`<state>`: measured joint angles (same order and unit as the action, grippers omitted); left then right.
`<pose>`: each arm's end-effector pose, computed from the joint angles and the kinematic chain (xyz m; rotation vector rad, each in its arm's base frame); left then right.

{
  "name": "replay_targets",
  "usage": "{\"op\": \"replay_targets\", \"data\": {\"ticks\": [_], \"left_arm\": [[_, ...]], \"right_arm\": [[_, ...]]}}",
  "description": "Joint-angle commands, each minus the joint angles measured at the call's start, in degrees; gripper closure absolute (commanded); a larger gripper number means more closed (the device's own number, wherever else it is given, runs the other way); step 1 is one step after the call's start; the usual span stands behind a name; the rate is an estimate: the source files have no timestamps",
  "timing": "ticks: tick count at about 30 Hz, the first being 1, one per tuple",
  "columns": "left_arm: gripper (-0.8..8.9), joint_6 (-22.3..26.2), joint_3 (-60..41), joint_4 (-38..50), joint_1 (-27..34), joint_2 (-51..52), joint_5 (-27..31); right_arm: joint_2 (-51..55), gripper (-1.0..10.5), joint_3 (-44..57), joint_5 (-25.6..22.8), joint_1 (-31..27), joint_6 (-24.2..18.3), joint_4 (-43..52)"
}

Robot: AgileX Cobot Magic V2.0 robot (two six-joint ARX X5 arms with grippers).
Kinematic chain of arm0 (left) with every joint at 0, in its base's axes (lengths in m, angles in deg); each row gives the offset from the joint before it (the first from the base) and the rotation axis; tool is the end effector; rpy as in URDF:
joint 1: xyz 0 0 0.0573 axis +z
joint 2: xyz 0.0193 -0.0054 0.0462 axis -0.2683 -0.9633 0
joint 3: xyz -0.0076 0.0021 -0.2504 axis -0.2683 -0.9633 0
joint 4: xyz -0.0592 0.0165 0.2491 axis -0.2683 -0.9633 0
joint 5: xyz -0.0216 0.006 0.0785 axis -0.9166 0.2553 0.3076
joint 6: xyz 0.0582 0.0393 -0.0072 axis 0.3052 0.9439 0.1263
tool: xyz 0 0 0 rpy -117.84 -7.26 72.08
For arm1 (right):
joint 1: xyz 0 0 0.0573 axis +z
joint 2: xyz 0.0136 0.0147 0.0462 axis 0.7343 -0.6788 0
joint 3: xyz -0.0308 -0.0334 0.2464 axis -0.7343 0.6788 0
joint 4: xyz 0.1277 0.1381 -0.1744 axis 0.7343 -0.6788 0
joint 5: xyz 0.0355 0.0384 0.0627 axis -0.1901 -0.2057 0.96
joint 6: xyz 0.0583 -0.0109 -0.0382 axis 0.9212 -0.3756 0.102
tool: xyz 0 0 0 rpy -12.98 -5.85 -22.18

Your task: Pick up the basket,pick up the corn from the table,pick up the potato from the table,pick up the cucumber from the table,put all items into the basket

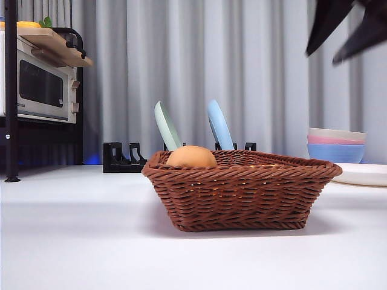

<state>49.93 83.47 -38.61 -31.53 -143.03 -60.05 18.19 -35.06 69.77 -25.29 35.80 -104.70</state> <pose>0.1274 -0.1070 0.4357 0.3296 0.3626 -0.4386 0.2331 0.0950 0.2997 0.0154 0.6322 0.3486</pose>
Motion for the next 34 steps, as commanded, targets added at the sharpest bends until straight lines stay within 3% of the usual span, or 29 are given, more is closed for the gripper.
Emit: {"op": "replay_targets", "data": {"ticks": [1,7,11,13,20,27,30,34], "left_arm": [[8.22,0.74,-9.14,5.09,-0.07,4.85,0.13],[8.22,0.72,-29.22,17.33,-0.07,15.06,-0.83],[8.21,-1.14,-38.34,22.62,-0.07,17.59,-6.36],[8.16,-3.10,-38.45,18.93,-0.07,16.85,-7.80],[8.16,-2.95,-38.45,13.55,-0.07,12.87,-7.45],[8.16,-2.78,-38.45,13.60,-0.55,11.98,-7.69],[8.16,0.74,-38.45,13.84,-0.20,14.12,-4.31],[8.16,0.52,-39.17,22.45,2.82,19.39,-3.61]], "right_arm": [[4.52,9.6,1.97,-3.37,2.95,-3.34,0.85],[13.57,9.6,9.14,-9.29,8.66,-4.28,3.85],[16.94,9.4,12.04,-10.19,9.77,-1.68,1.79],[17.05,9.5,12.02,-10.34,9.60,0.72,0.87],[17.27,9.5,12.02,-10.45,9.55,0.74,0.22],[17.29,9.5,12.02,-10.51,9.53,0.72,0.22],[17.27,9.5,12.02,-10.47,9.53,0.72,0.22],[17.25,9.5,12.02,-10.49,9.55,0.72,0.22]]}}
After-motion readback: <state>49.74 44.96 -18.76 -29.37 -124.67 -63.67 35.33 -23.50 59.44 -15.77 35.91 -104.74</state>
